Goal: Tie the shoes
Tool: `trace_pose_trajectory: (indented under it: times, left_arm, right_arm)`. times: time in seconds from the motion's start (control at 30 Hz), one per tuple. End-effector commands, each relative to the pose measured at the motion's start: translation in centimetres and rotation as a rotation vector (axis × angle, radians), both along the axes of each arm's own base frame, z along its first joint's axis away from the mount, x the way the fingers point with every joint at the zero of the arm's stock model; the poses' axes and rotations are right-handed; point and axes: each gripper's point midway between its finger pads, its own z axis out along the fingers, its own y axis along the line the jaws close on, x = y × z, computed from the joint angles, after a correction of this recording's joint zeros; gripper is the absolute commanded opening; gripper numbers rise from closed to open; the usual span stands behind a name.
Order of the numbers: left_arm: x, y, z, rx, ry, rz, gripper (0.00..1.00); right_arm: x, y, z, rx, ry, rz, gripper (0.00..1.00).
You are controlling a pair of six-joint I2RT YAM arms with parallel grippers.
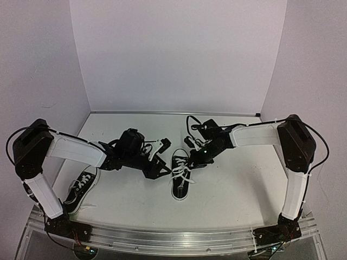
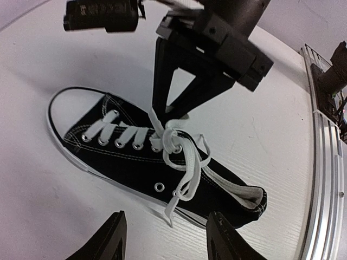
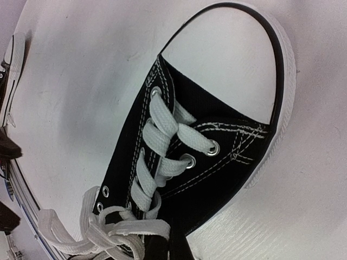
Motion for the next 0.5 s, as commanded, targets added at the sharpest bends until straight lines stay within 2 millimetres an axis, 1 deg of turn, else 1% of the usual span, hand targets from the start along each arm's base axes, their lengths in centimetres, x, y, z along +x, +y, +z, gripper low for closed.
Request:
trace_pose_trajectory:
  times: [0.0, 0.17, 0.3, 0.47]
  left_arm:
    - [0.0, -3.2, 2.5, -0.118, 0.016, -0.096, 0.54]
    - [0.0, -4.4, 2.2, -0.137, 0.036, -0.14, 0.55]
    - [0.4, -5.1, 2.0, -0.145, 0.038, -0.151, 0.51]
    - [0.8, -5.5, 1.4, -0.128, 0.051, -0.149, 0.45]
  right_arm:
    - [0.1, 0.2, 2.5, 0.036, -0.051, -0.006, 0.0]
    - [0.2, 0.2, 2.9, 0.042, -0.058, -0.02, 0.0]
    - [0.3, 0.2, 3.1, 0.05, -0.059, -0.033, 0.01]
    - [0.5, 0.3, 3.2, 0.047, -0.065, -0.03, 0.21]
